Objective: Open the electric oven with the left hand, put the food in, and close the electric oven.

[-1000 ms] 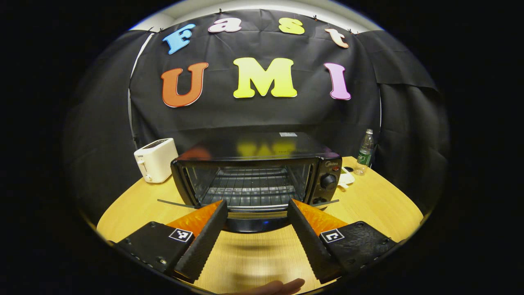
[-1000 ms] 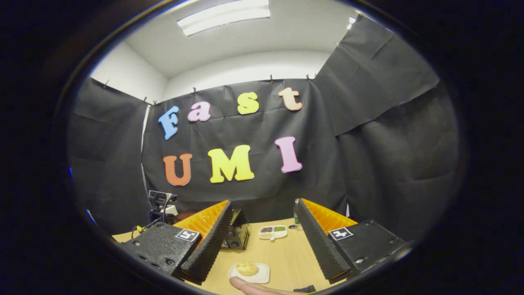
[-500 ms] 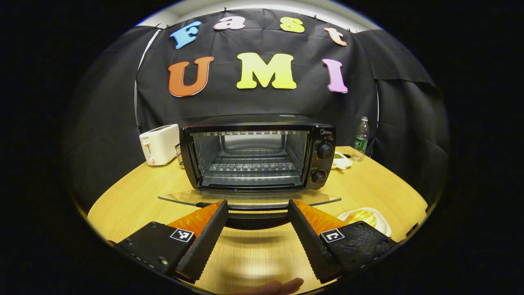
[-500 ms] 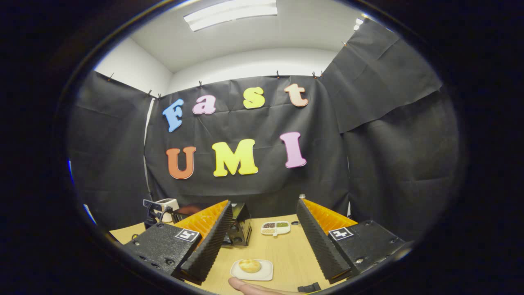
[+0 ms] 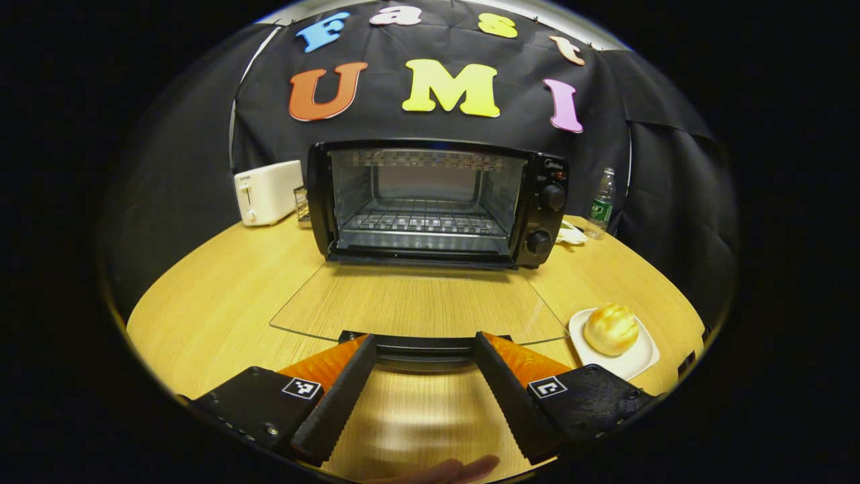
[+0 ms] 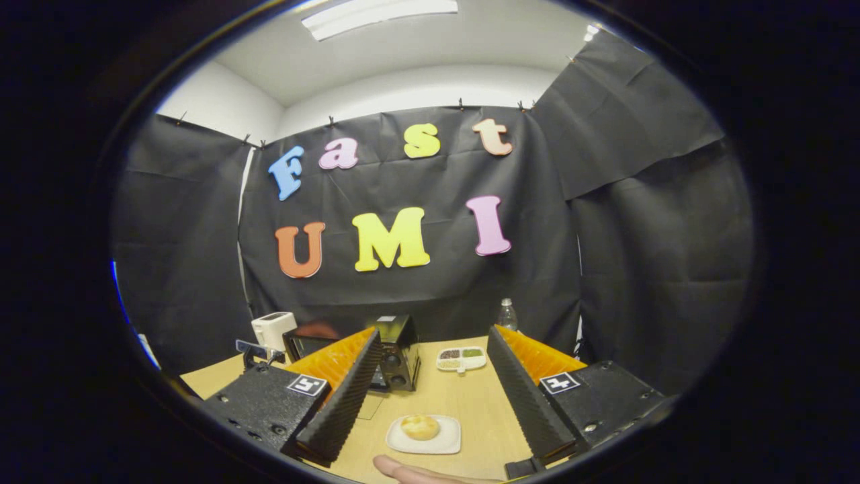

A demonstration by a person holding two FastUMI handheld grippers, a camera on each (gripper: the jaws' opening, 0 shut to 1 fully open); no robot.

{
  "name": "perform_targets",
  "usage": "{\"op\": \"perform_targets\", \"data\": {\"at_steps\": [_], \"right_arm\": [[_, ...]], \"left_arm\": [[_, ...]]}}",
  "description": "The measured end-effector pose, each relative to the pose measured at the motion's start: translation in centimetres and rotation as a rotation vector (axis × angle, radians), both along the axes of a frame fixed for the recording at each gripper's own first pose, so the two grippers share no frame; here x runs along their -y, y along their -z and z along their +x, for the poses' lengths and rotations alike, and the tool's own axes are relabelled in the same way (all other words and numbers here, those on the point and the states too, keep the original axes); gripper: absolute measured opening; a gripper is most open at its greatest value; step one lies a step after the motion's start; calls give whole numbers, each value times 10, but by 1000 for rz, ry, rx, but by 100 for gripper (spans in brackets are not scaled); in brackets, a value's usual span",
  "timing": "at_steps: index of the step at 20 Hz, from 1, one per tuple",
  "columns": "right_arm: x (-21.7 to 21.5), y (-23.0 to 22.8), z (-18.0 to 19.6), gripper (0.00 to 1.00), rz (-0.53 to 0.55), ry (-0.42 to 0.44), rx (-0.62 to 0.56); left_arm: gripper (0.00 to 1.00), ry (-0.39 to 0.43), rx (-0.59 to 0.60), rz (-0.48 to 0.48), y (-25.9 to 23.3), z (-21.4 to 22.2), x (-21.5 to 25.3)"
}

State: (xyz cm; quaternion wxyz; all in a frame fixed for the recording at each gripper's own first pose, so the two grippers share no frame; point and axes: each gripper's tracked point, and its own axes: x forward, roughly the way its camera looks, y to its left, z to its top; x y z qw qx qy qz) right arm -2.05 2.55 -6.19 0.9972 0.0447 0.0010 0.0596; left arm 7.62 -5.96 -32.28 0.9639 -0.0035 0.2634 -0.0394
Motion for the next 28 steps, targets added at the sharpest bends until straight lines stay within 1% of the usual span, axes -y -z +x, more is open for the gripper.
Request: {"op": "perform_targets", "data": {"at_steps": [5,8,11,14,16,18,19,21,22,24,26,28], "right_arm": [[4,-4,-1,96,-28,13,19],[5,4,3,96,-28,19,8],[1,19,9,96,-21,9,-21],[-3,37,18,97,-38,2,-55],[-2,51,26,96,-56,21,-73],[-5,73,36,96,-77,29,-108],[-11,89,42,96,-84,19,-137],[-22,123,54,97,-88,-7,-224],[-27,140,58,97,-86,-19,-270],[-40,173,67,97,-99,-47,-348],[-47,205,75,98,-136,-56,-414],[-53,233,80,97,-155,-67,-467]], "left_arm": [[96,-16,36,-38,-30,-1,-17],[93,-25,129,-40,-84,-8,-32],[93,-32,253,2,-147,-20,-47],[93,-64,372,29,-203,-38,-64],[93,-100,431,45,-234,-52,-75],[93,-125,478,47,-261,-70,-81],[93,-124,504,41,-273,-78,-80],[93,-103,593,40,-299,-96,-72],[92,-96,609,47,-303,-105,-70],[92,-88,604,51,-302,-120,-67],[93,-79,589,44,-306,-131,-64],[92,-73,598,44,-314,-141,-63]]}}
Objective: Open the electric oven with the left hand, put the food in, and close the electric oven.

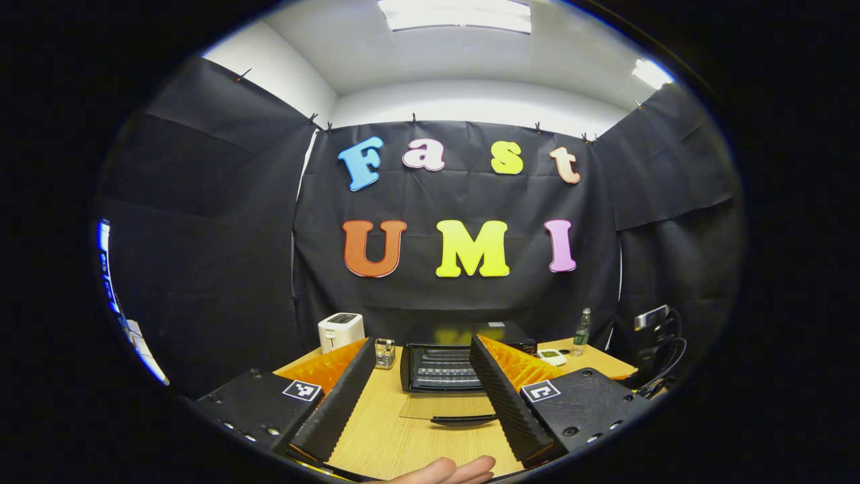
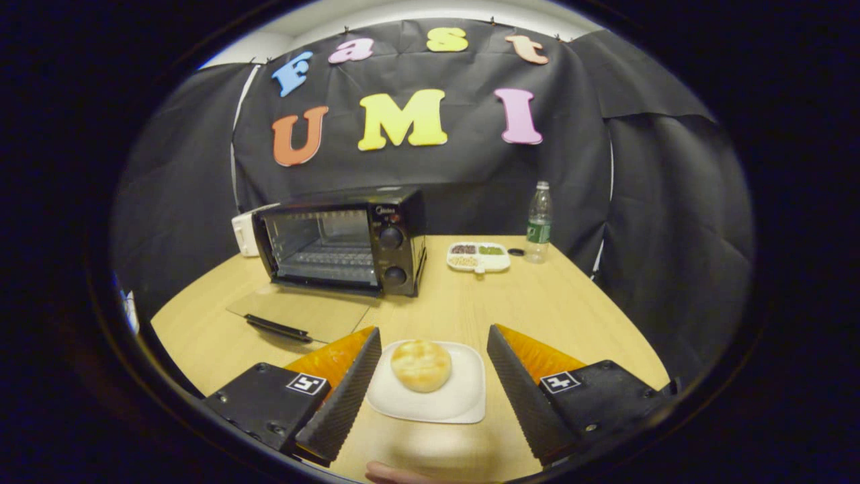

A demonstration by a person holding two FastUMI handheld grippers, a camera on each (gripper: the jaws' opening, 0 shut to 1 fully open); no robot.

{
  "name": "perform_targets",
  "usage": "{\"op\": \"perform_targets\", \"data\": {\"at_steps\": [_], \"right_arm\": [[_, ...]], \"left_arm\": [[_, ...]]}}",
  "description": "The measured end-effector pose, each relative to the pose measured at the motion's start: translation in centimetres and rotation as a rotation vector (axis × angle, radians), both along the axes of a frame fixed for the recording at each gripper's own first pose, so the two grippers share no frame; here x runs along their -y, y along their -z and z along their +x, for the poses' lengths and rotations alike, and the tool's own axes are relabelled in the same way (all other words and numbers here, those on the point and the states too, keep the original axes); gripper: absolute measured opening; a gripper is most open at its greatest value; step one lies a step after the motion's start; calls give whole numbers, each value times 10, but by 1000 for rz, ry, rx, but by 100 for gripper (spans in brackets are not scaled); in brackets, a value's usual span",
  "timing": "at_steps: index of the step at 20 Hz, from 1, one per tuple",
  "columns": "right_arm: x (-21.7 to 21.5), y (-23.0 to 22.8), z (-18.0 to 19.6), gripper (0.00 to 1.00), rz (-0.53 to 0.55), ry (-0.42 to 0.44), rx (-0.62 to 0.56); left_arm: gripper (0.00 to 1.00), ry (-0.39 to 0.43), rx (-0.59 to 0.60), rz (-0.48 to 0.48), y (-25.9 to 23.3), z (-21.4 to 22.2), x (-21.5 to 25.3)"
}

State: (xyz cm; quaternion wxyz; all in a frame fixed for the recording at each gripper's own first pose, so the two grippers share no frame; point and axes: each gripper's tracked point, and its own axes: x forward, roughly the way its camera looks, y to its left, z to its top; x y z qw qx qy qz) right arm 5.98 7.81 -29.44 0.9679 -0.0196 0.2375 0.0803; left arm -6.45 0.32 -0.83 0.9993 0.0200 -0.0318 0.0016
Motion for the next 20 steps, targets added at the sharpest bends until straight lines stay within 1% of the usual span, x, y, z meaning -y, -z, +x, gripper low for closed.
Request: {"op": "perform_targets", "data": {"at_steps": [2,5,8,10,12,15,20], "right_arm": [[-10,27,6,97,3,-19,-60],[-12,58,13,98,-12,-28,-145],[-12,76,20,98,2,-14,-207],[-12,85,22,97,14,-11,-231],[-15,87,26,89,25,-12,-224],[-17,82,21,82,48,-15,-205],[-29,50,15,80,88,-36,-119]], "left_arm": [[92,15,11,10,-5,-7,5],[93,42,9,11,-7,-14,13],[93,77,1,-6,-9,-22,23],[92,81,7,-1,-12,-24,23],[92,85,9,-1,-12,-26,23],[93,117,1,-21,-7,-29,31],[93,107,25,-28,-12,-29,21]]}}
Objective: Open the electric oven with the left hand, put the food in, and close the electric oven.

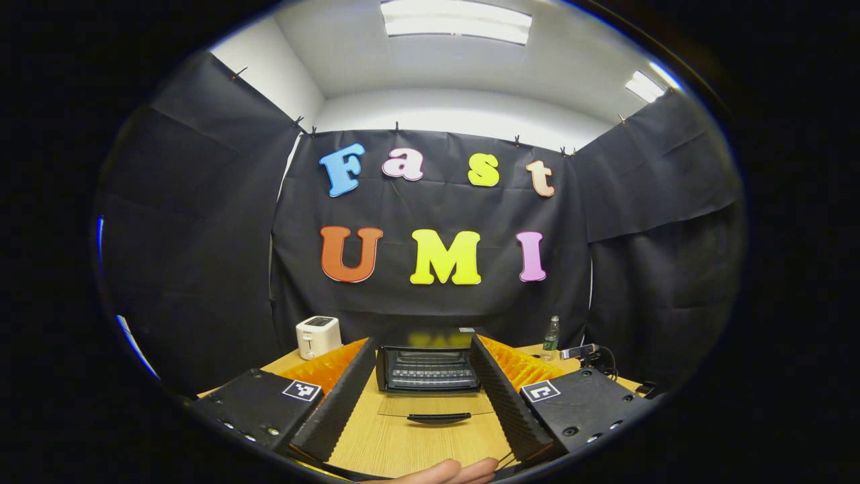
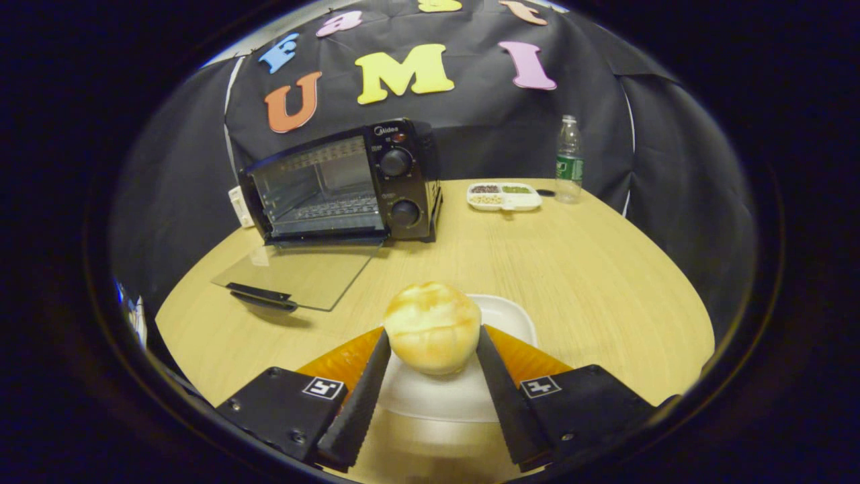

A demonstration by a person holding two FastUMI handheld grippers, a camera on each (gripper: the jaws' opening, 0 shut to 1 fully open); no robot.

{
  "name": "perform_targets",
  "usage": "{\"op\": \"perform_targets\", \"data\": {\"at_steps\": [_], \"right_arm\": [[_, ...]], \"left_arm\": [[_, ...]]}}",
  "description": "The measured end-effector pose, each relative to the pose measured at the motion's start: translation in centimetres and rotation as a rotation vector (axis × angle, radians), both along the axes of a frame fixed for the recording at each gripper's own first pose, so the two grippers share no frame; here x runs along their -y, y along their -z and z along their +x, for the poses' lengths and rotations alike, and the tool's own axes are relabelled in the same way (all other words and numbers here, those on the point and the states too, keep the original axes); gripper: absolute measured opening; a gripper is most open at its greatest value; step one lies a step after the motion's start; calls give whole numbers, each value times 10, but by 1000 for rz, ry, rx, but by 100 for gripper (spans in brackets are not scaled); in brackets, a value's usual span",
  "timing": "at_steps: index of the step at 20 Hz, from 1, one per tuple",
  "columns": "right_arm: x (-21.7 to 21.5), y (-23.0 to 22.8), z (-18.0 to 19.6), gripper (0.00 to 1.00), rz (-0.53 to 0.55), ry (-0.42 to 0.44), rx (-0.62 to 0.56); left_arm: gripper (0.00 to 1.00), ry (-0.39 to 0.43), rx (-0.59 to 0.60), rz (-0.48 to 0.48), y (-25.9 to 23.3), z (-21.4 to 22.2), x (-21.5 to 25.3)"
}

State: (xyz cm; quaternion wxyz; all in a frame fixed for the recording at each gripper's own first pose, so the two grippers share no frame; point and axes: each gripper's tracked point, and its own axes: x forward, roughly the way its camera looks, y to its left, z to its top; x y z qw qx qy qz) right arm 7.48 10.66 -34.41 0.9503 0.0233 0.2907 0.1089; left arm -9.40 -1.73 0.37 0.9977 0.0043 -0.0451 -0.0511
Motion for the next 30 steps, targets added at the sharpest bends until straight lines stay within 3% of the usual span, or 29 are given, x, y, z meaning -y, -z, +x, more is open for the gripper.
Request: {"op": "perform_targets", "data": {"at_steps": [9,10,13,14,15,18,19,20,23,28,29,30], "right_arm": [[-101,-54,13,79,189,-109,86],[-116,-56,17,79,216,-120,79],[-160,-65,34,79,322,-139,84],[-173,-64,41,79,349,-134,68],[-185,-62,48,79,376,-120,42],[-215,-63,80,79,494,-44,-5],[-219,-61,93,78,521,-2,-14],[-222,-59,108,78,542,35,-23],[-227,-50,141,77,539,111,-38],[-229,-42,187,77,431,147,25],[-228,-43,194,78,415,152,49],[-223,-46,202,78,386,161,75]], "left_arm": [[92,-44,45,29,-25,30,-31],[82,-48,47,30,-26,34,-35],[82,-62,47,17,-28,50,-48],[92,-67,44,11,-28,55,-52],[82,-74,38,6,-25,61,-58],[83,-81,2,-15,-13,77,-68],[92,-87,-10,-18,-9,82,-74],[92,-102,-18,-15,-5,88,-80],[92,-133,-53,-17,10,103,-96],[93,-141,-134,-58,36,113,-109],[88,-150,-135,-57,37,113,-116],[92,-160,-138,-54,39,114,-122]]}}
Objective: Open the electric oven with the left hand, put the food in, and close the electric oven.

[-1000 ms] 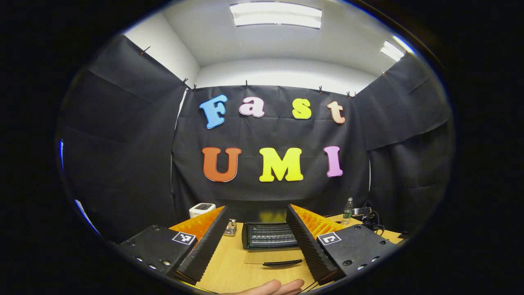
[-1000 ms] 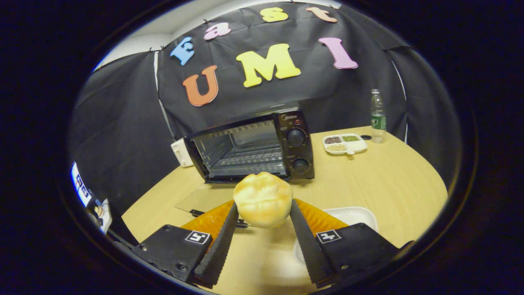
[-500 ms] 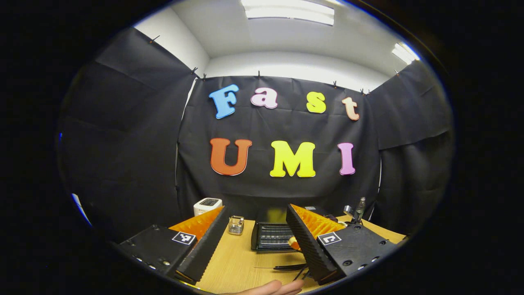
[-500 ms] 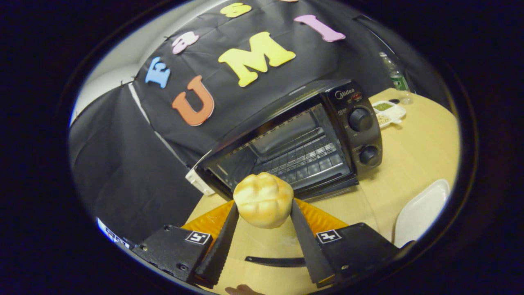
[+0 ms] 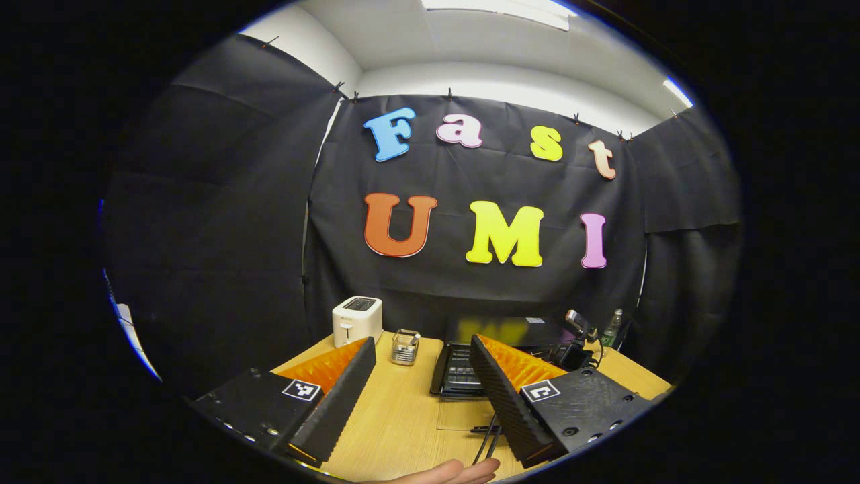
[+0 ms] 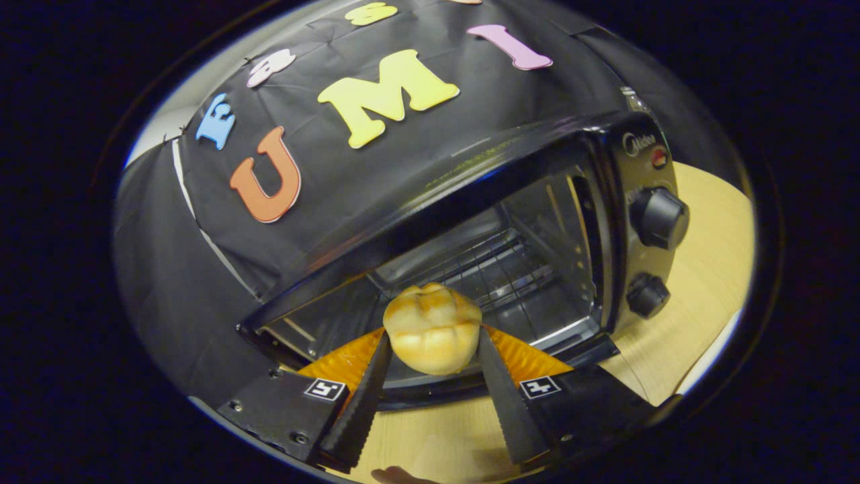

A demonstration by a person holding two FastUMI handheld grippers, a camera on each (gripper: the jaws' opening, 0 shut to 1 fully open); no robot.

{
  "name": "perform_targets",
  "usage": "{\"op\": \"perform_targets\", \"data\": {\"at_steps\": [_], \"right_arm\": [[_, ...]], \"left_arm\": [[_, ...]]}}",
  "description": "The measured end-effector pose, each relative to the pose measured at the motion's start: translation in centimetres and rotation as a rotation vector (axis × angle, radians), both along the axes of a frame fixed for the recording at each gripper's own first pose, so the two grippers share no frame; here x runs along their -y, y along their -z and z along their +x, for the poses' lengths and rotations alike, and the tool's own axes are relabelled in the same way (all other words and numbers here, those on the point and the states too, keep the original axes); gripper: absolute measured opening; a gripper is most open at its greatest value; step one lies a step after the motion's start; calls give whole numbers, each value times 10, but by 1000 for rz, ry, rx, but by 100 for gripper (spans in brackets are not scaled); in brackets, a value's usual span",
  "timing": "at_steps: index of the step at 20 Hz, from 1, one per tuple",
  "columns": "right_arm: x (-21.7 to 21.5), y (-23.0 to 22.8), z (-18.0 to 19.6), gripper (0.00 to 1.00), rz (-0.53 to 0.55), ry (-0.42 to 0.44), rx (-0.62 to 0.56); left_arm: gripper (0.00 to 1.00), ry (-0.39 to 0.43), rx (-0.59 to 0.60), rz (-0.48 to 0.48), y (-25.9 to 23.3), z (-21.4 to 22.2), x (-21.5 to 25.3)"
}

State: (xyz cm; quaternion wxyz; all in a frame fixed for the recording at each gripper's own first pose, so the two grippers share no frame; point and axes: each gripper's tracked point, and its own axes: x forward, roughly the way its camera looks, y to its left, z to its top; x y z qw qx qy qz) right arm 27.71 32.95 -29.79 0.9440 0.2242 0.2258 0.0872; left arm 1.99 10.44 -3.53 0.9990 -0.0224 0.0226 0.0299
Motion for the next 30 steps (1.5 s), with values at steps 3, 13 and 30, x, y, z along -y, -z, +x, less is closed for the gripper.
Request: {"op": "perform_targets", "data": {"at_steps": [3,13,30], "right_arm": [[6,-3,25,77,-101,12,65],[-5,-19,-27,95,-161,-120,113],[118,-129,-164,96,-205,-79,332]], "left_arm": [[93,-9,-12,-6,7,1,-6],[93,40,-55,-26,34,2,0],[94,311,-320,-35,185,26,103]]}}
